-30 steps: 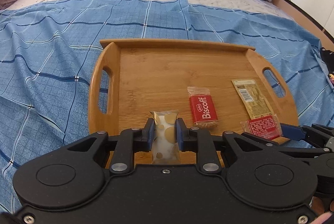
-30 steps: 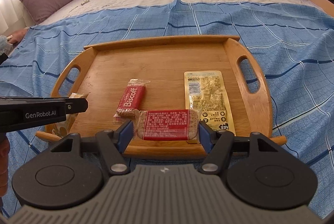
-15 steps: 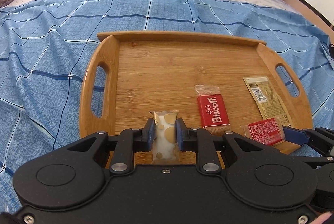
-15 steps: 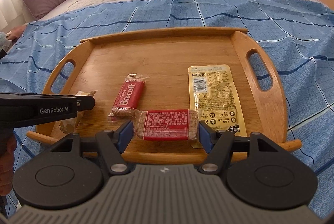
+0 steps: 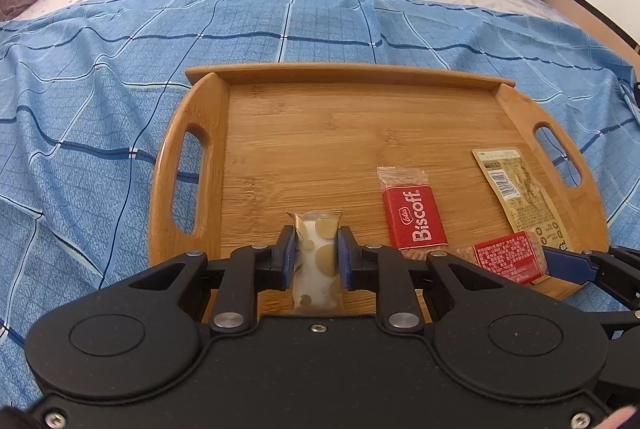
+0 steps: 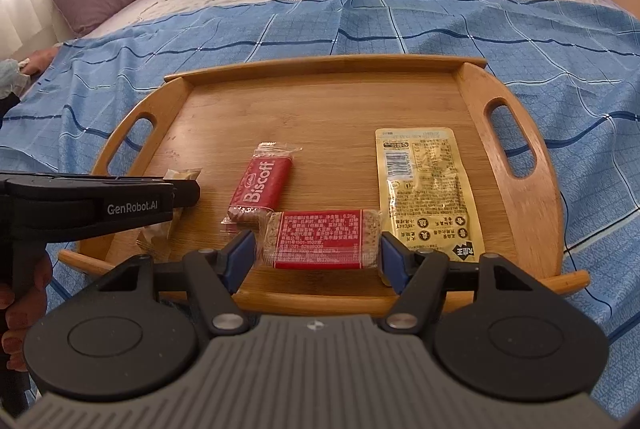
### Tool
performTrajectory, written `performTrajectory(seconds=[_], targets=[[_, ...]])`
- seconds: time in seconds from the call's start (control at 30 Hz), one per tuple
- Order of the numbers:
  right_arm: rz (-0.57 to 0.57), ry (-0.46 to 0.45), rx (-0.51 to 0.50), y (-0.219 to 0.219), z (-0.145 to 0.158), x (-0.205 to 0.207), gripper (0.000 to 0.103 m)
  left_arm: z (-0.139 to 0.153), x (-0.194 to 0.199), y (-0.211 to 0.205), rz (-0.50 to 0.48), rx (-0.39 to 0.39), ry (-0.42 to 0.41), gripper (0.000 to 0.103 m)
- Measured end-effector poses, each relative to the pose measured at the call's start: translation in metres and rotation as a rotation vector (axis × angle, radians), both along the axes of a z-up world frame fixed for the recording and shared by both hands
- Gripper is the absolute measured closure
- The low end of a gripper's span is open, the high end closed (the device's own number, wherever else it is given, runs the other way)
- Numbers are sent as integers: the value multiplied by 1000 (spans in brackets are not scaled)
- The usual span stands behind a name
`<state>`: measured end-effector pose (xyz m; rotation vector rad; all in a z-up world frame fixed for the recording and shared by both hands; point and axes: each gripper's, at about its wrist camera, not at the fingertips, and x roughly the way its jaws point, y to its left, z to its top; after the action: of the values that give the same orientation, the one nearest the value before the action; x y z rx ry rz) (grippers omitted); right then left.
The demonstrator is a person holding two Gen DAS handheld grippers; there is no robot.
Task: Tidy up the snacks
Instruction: 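Open the left tool on the tray while the right tool releases the red wafer packet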
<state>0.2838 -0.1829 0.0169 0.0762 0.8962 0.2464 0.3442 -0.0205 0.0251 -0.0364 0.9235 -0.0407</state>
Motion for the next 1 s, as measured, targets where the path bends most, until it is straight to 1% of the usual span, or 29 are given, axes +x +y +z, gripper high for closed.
performTrajectory(seconds=[0.2,0.4,0.43,0.47,0.5,0.53,0.57,0.67,0.73,0.87,1.0], targets=[[3,-2,3,-1,-1,1,34,-1,-1,-1,0,0,-7,82],[-1,0,18,-3,-1,1,30,0,-1,0,-1,-5,-8,81],[-3,-1,18,-3,-1,2,23,0,-1,0,1,-5,-8,77],[-1,-2,24,-4,-1,1,21,0,-1,1,2,-7,-8,71],[1,-2,30,-4,-1,1,19,1,-2,1,4,-9,-9,56],[-4,-5,32,-5,0,0,15,3,-3,2,8,-12,-18,44],[-13,-11,34,-6,1,-1,12,5,-5,2,7,-11,-28,41],[-27,-23,52,-11,5,-5,11,13,-12,0,-19,11,-57,33],[-35,-27,59,-14,8,-7,9,19,-19,-2,-35,24,-76,23],[-44,-41,56,-20,13,-14,8,30,-33,0,-45,21,-105,21],[-46,-62,58,-26,19,-28,6,38,-49,4,-46,15,-123,17]])
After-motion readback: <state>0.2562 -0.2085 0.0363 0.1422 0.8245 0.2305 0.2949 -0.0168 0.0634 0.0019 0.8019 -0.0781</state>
